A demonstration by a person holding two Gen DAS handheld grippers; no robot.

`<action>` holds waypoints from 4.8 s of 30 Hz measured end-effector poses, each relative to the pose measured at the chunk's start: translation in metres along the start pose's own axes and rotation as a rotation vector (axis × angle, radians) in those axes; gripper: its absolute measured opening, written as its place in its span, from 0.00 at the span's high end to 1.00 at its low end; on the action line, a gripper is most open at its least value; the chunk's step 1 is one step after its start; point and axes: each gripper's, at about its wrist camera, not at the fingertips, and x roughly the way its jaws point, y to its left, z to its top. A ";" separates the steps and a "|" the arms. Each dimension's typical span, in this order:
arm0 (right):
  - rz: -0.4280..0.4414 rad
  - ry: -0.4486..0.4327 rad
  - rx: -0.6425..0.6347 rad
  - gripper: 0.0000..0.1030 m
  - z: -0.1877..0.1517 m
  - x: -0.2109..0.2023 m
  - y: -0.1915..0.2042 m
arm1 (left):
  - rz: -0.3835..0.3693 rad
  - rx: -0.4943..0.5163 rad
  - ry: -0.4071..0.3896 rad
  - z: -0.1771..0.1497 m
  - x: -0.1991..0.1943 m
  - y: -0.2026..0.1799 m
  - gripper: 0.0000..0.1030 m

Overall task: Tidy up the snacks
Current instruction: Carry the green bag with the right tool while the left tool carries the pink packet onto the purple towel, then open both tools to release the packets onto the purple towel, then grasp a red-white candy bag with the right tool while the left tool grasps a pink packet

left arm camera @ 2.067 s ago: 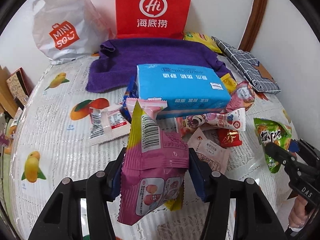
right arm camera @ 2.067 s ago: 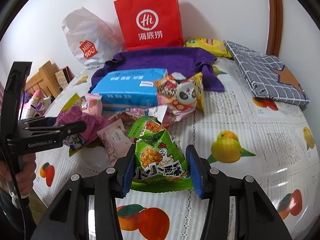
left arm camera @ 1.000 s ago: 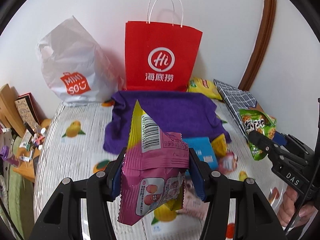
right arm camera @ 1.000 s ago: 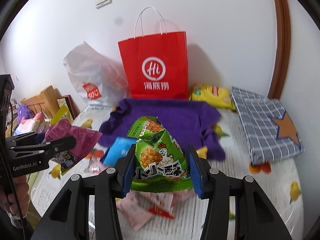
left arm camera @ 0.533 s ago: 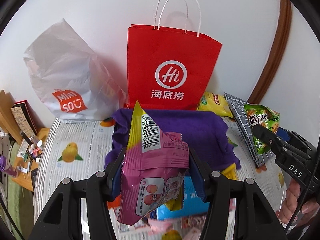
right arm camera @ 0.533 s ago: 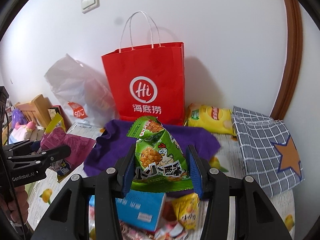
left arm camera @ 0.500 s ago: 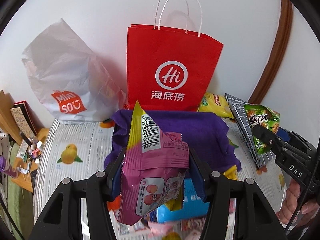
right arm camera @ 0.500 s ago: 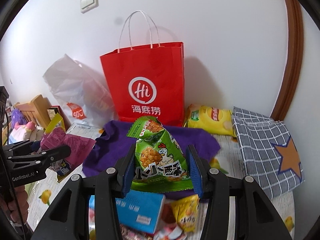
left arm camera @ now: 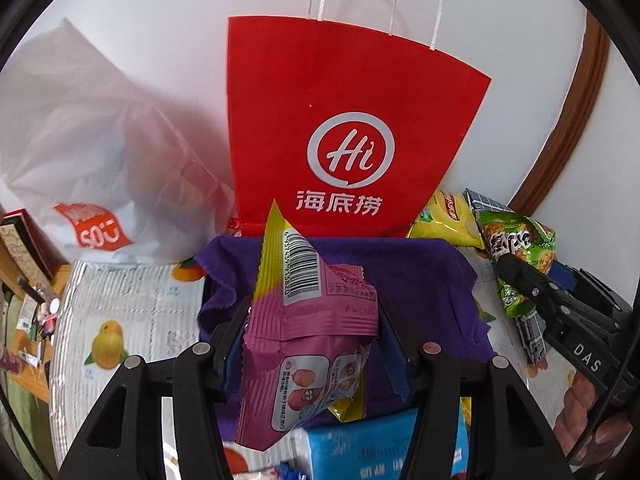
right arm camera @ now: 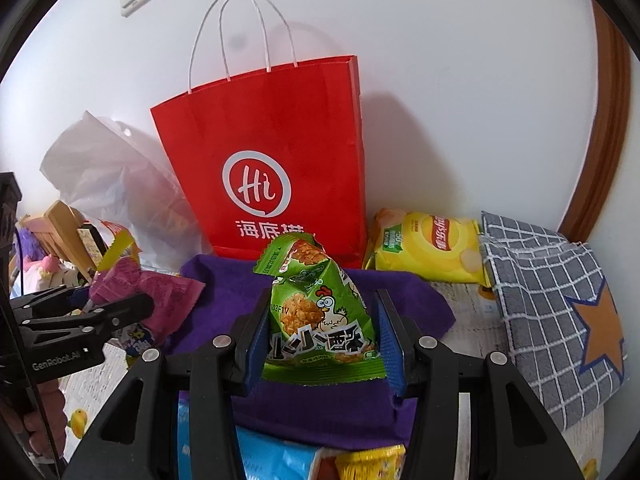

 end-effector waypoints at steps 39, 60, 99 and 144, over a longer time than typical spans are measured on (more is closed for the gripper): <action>0.034 0.258 0.041 0.54 -0.028 0.124 -0.031 | 0.038 -0.042 0.194 0.006 0.111 0.018 0.47; 0.030 0.293 0.015 0.53 -0.035 0.137 -0.025 | 0.015 -0.036 0.218 0.002 0.115 0.022 0.47; -0.096 0.158 0.037 0.14 -0.017 0.072 -0.014 | 0.024 0.029 0.099 0.006 0.062 -0.012 0.27; -0.009 0.242 0.031 0.38 -0.175 -0.044 -0.026 | 0.019 0.004 -0.021 -0.134 -0.089 -0.009 0.27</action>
